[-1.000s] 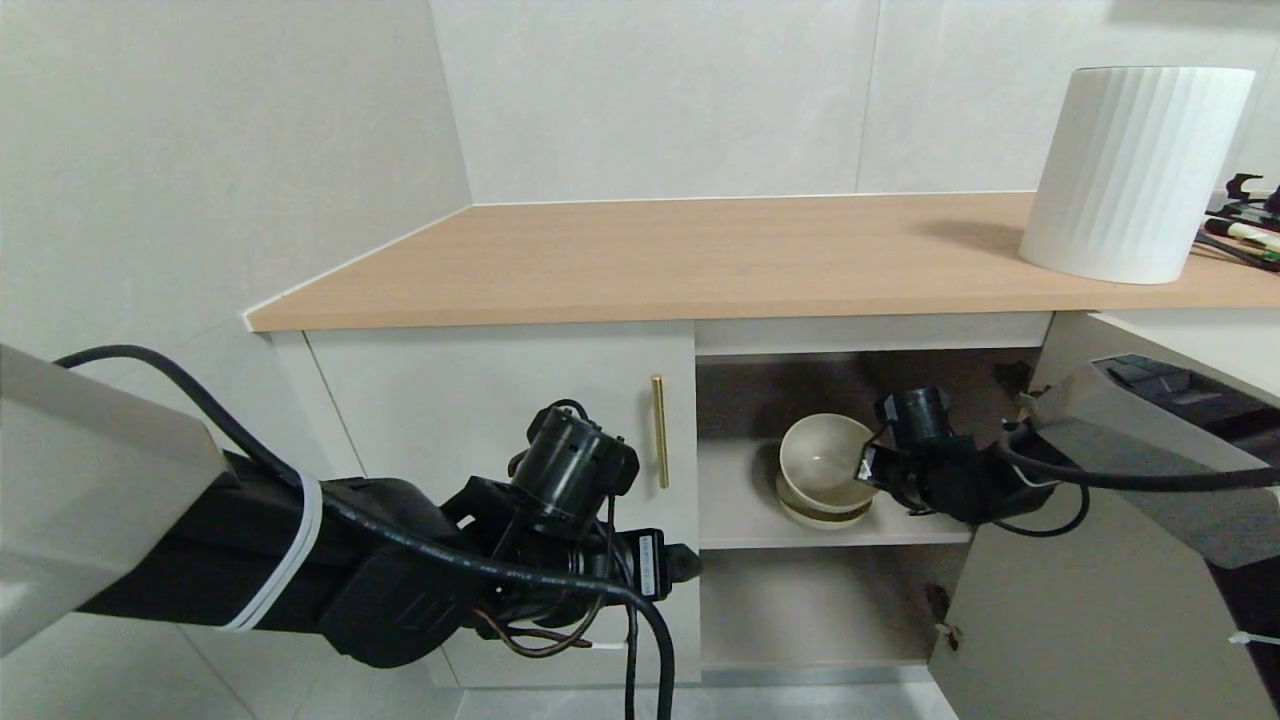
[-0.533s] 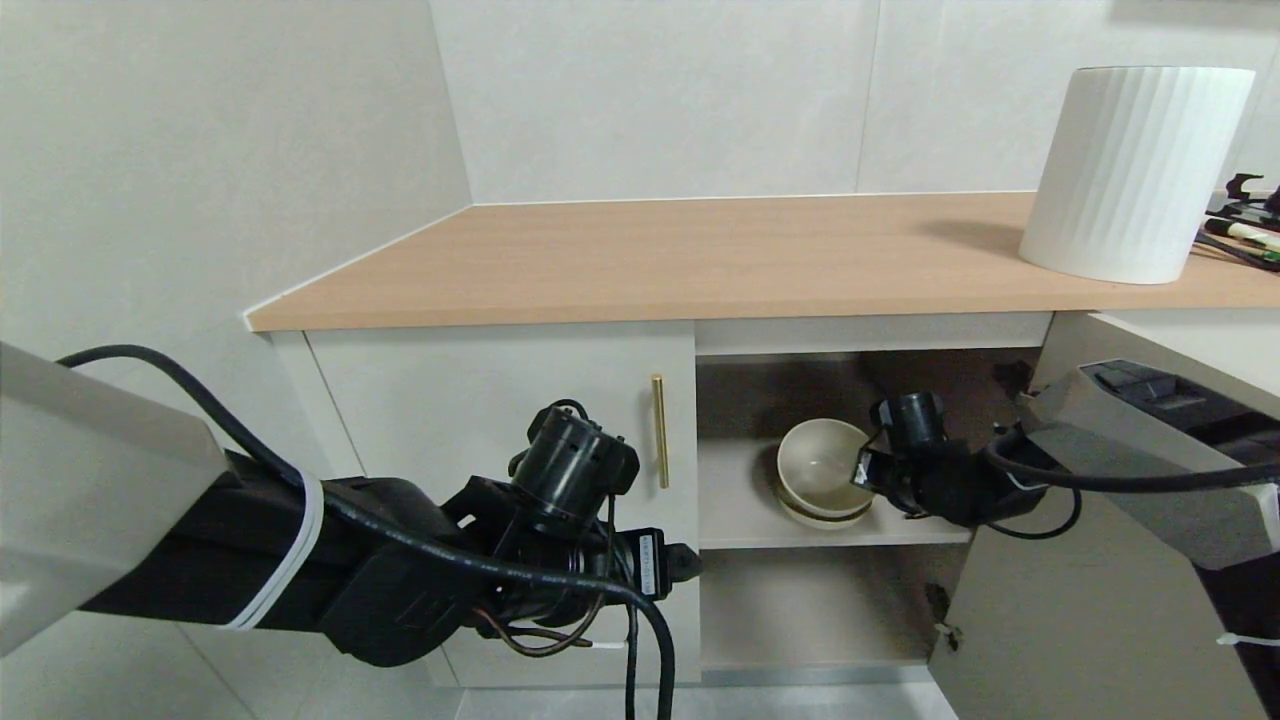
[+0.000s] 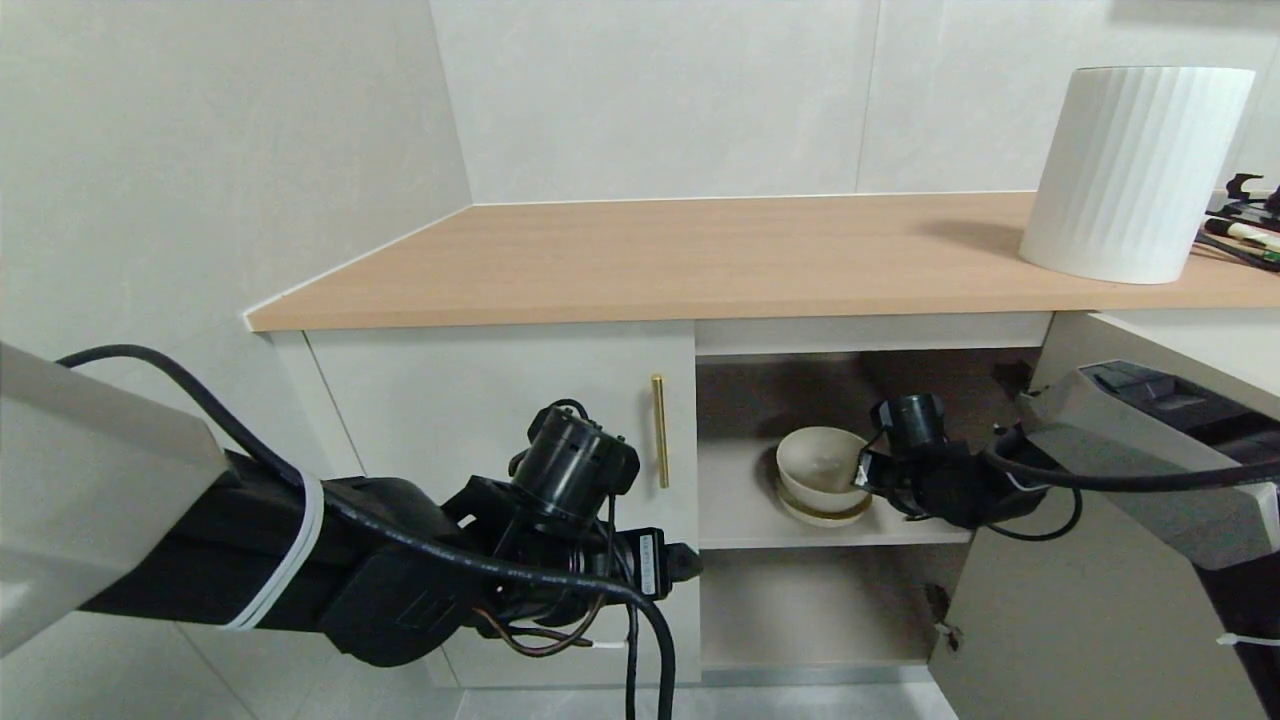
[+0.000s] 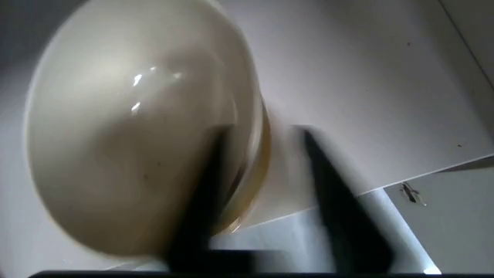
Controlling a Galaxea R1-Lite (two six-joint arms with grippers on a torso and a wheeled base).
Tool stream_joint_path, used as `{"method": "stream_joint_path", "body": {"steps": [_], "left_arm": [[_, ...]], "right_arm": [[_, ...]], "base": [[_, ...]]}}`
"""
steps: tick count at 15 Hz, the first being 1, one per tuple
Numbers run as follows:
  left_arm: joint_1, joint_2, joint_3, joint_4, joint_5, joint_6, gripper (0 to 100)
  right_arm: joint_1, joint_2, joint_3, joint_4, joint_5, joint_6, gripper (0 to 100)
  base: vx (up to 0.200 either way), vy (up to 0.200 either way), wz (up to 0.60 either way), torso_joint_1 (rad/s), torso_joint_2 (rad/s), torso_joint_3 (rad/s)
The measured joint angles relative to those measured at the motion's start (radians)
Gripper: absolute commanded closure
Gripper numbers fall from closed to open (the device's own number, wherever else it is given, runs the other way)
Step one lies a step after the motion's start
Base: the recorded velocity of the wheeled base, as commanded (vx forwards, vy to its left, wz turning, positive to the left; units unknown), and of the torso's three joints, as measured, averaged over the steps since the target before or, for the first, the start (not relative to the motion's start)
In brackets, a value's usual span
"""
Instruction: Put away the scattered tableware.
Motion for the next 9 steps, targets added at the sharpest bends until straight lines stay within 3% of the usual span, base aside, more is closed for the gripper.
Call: {"method": "stream_joint_path", "body": {"steps": [5,9], "left_arm": [[0.003,-0.014,0.002,0.001,0.002,0.000,0],[0.035,-0.097,0.029,0.006,0.003,0.006,0]], "right_arm": [[0.001,-0.027,0.036,0.000,0.003,0.000,0],[0.016,-0.183,0.203,0.013,0.037,-0.009,0]], "base": [[0.000,0.000,0.00,0.000,0.00,0.000],[0.000,0.000,0.00,0.000,0.00,0.000]]}}
